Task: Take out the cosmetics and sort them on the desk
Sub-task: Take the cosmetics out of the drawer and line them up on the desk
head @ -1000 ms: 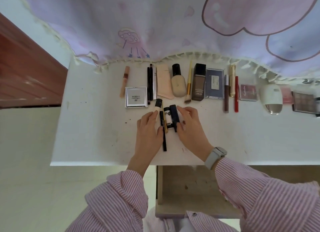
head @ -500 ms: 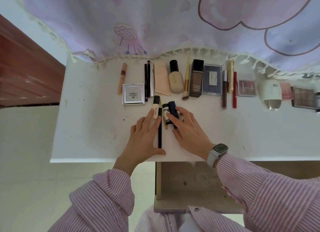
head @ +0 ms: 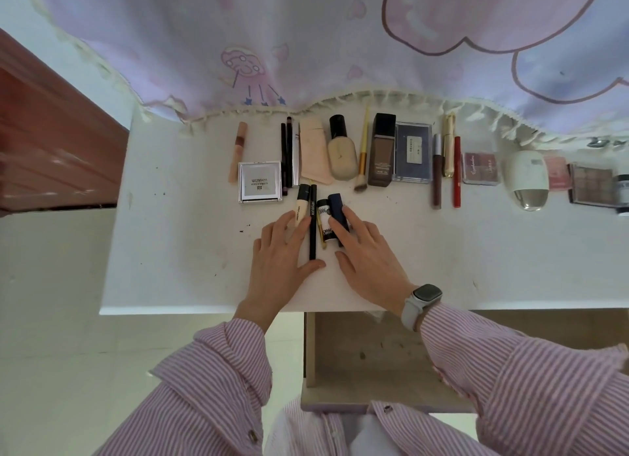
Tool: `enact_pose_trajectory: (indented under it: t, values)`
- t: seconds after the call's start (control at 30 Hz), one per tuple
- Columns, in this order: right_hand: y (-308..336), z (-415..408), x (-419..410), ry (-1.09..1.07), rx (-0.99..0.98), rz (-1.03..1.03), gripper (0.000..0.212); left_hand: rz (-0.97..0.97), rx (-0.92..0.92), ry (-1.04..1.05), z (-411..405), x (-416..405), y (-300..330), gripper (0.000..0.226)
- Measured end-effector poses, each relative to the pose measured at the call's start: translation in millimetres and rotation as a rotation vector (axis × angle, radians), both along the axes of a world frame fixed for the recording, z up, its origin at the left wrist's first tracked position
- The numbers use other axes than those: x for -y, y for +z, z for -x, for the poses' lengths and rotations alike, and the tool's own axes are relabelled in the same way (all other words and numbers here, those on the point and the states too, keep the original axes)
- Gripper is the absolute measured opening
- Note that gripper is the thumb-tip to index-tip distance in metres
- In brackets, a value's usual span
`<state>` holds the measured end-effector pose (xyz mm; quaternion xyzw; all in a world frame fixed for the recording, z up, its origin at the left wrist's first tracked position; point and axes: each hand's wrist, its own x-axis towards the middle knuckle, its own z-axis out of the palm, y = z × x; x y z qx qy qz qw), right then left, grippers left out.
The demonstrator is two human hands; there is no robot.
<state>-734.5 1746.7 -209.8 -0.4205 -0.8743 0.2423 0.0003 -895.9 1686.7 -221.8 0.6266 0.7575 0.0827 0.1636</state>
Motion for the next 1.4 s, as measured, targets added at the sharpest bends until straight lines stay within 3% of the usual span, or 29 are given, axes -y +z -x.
enact_pose_trajectory:
  t: [0.13,0.3,0.5,0.7,0.87,0.97,1.1,1.2,1.4]
  values:
    - [1,-12,5,-0.017,-0.058,0.055,0.053,0.002,0.024,0.101,-13,8,5,0.075]
    - [6,-52,24,-0.032,-0.157,0.063,0.040,-0.133,0.056,0.243,-53,36,17,0.050]
    - [4,-139,62,0.037,-0.223,0.080,0.028,-0.233,0.105,0.218,-150,79,23,0.037]
    - [-27,-261,81,0.045,-0.117,0.170,0.030,-0.074,0.185,0.348,-276,100,-4,0.037]
    - [-57,-346,71,-0.067,0.045,0.234,0.034,0.055,0.202,0.362,-363,95,-33,0.040]
    - [-74,-374,56,-0.149,0.154,0.249,0.039,0.077,0.070,0.327,-392,92,-51,0.035]
    - [-104,-383,24,-0.164,0.275,0.154,0.056,-0.001,-0.112,0.389,-403,91,-66,0.037]
    - [-128,-380,2,-0.185,0.354,0.167,0.071,-0.078,-0.155,0.405,-406,93,-71,0.039]
    - [-148,-380,-1,-0.126,0.357,0.186,0.080,-0.150,-0.159,0.393,-408,96,-80,0.040]
